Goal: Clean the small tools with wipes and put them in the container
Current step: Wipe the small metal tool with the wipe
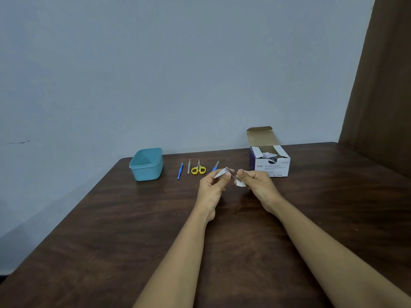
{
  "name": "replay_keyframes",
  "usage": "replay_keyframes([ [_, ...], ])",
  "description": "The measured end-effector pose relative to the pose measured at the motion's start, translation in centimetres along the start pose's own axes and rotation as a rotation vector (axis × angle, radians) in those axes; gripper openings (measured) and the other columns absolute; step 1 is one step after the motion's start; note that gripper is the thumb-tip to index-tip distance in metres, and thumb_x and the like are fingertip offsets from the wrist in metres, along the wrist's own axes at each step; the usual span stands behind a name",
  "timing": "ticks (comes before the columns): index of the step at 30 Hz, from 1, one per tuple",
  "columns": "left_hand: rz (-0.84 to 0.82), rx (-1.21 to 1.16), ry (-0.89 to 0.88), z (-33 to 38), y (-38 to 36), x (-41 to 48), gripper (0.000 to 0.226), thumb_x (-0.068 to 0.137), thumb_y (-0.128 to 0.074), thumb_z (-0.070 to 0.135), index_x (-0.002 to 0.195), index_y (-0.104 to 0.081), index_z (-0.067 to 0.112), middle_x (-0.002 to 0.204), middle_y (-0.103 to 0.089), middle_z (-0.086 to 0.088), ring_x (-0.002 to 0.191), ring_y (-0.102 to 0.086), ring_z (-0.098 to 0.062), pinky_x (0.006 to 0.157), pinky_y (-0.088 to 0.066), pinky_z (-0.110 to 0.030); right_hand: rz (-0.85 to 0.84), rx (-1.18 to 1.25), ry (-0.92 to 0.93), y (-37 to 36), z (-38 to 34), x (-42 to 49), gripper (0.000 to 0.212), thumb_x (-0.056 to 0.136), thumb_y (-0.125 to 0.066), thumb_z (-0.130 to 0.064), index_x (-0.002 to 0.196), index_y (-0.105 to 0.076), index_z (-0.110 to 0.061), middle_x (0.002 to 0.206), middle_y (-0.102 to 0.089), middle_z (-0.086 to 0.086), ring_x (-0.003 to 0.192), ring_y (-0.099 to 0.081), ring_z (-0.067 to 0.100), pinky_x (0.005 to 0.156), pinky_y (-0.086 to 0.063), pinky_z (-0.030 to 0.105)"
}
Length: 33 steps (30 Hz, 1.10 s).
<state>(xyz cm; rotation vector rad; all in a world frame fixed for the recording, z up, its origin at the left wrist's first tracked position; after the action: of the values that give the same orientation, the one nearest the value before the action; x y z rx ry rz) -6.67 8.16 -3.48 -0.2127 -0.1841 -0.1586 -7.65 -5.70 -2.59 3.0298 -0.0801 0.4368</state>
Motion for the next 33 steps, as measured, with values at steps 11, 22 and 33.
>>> replay_keyframes([
  [11, 0.044, 0.013, 0.020, -0.2, 0.3, 0.1, 0.018, 0.090, -0.066, 0.020, 0.106, -0.071, 0.014, 0.092, -0.071, 0.004, 0.075, -0.054, -0.003, 0.065, -0.042, -0.019, 0.086, 0.041, -0.054, 0.4, 0.3, 0.1, 0.038, 0.096, -0.052, -0.035, 0.068, -0.072, -0.020, 0.067, -0.066, -0.005, 0.058, -0.048, 0.002, 0.060, -0.036, 0.019],
  [22, 0.047, 0.054, -0.006, -0.1, 0.4, 0.1, 0.011, 0.090, -0.066, 0.018, 0.099, -0.072, 0.016, 0.086, -0.069, 0.008, 0.065, -0.056, 0.006, 0.063, -0.044, -0.012, -0.107, 0.051, -0.029, -0.3, 0.5, 0.1, 0.012, 0.087, -0.067, -0.014, 0.077, -0.073, -0.012, 0.074, -0.066, -0.002, 0.068, -0.055, 0.000, 0.069, -0.042, 0.011],
  [33, 0.009, 0.088, -0.044, 0.3, 0.0, -0.2, 0.020, 0.089, -0.066, 0.014, 0.106, -0.070, 0.005, 0.066, -0.065, 0.013, 0.056, -0.055, 0.007, 0.060, -0.043, -0.010, -0.189, -0.049, 0.051, -1.2, -0.1, -0.1, 0.031, 0.098, -0.049, -0.014, 0.073, -0.066, -0.008, 0.072, -0.064, 0.000, 0.063, -0.053, -0.004, 0.065, -0.042, 0.009],
])
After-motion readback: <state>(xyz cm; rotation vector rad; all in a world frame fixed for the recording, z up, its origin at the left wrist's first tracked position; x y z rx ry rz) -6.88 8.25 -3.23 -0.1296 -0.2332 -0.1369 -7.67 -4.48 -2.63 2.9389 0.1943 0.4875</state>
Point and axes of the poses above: each hand's wrist, its own x-axis towards the middle knuckle, its own y-axis out of the back of the hand, z = x × y, the point moved 6 cm from there along x, towards the middle knuckle
